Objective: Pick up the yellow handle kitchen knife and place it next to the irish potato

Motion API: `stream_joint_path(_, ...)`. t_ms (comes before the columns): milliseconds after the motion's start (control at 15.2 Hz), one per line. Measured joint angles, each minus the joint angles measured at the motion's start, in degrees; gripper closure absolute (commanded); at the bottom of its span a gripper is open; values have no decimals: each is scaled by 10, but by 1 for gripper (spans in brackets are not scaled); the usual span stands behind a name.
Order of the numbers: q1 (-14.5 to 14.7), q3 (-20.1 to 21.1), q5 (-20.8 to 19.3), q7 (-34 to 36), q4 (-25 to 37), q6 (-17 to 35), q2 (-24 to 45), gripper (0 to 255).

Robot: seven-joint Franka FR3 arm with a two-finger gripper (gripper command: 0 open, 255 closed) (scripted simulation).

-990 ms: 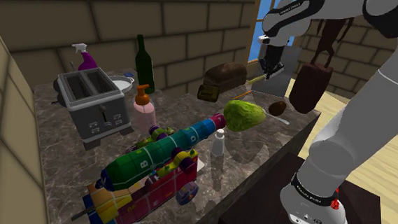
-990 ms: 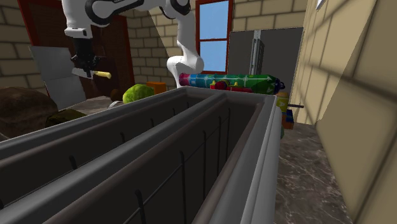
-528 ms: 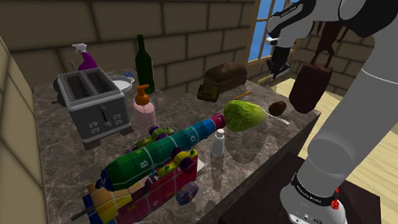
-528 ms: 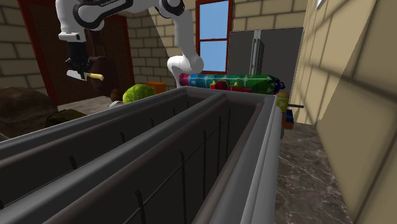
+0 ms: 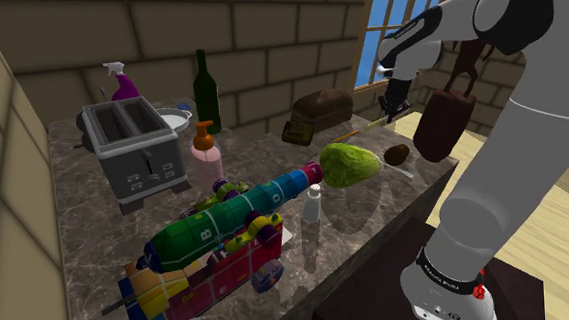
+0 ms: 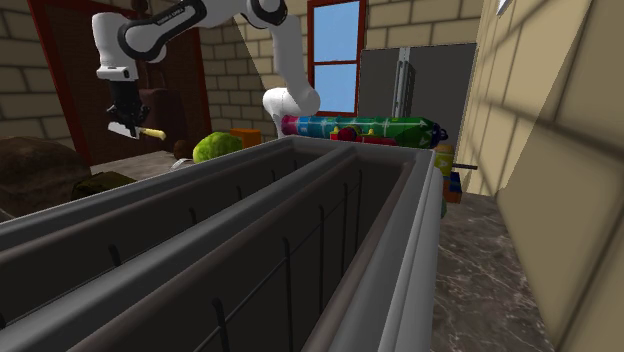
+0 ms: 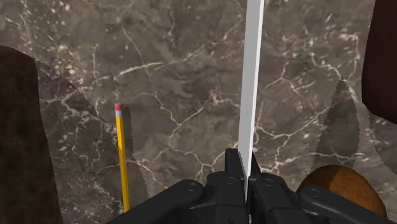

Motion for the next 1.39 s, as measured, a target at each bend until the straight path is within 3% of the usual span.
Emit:
stream_joint_path(924,-9,6,52,-35,-47,101,67,255)
stream_joint_path(1386,-11,8,60,-40,-49,110,75,255)
